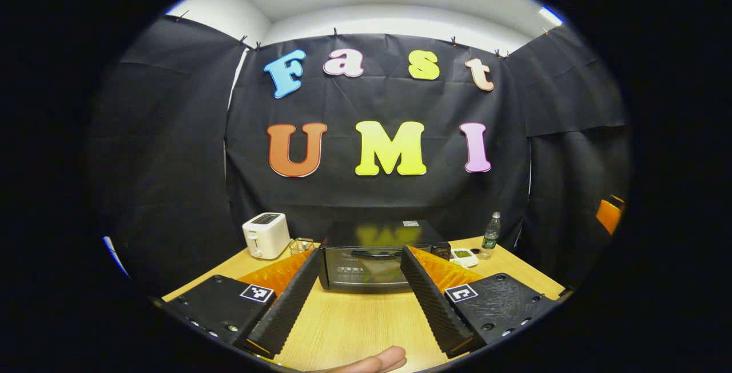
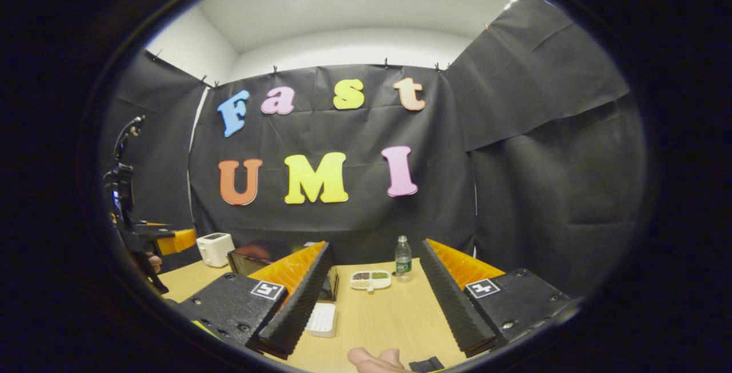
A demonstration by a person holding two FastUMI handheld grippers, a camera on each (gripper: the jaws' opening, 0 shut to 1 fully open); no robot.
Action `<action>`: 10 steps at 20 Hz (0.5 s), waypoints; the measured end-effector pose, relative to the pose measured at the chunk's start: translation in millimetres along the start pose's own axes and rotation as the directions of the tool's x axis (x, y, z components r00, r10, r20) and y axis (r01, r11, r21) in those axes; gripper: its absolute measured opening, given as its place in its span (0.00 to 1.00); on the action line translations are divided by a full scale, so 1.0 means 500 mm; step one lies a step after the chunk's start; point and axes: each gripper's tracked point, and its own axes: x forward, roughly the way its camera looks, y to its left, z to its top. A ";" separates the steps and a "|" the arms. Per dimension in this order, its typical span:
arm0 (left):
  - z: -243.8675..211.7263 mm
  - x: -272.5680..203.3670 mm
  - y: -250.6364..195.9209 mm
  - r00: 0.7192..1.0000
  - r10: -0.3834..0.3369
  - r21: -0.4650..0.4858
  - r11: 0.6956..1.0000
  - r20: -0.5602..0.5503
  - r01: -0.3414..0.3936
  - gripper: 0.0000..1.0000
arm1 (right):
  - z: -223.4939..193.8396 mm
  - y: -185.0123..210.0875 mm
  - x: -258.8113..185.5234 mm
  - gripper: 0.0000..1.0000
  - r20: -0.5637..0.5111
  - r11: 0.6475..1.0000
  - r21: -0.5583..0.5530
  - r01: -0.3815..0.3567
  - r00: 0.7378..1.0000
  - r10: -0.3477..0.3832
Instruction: Open the electric oven with the left hand, put the food in, and close the electric oven.
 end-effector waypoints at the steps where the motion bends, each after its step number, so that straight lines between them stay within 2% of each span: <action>1: 0.007 -0.025 -0.007 1.000 -0.006 0.004 1.000 0.013 0.006 0.93 | 0.003 0.008 -0.004 1.00 0.000 1.000 -0.002 -0.009 1.000 0.009; 3: 0.019 -0.067 -0.016 0.999 -0.013 0.010 1.000 0.029 0.013 0.93 | 0.015 0.019 -0.012 1.00 0.008 1.000 -0.010 -0.022 1.000 0.022; 7: 0.026 -0.138 -0.005 0.997 0.024 -0.003 1.000 0.069 -0.024 0.93 | 0.016 0.047 -0.035 1.00 0.011 0.997 -0.045 -0.064 0.998 0.065; 10: 0.008 -0.172 -0.017 0.998 0.009 0.000 1.000 0.069 -0.009 0.93 | 0.013 0.065 -0.051 1.00 0.009 0.994 -0.060 -0.086 0.996 0.086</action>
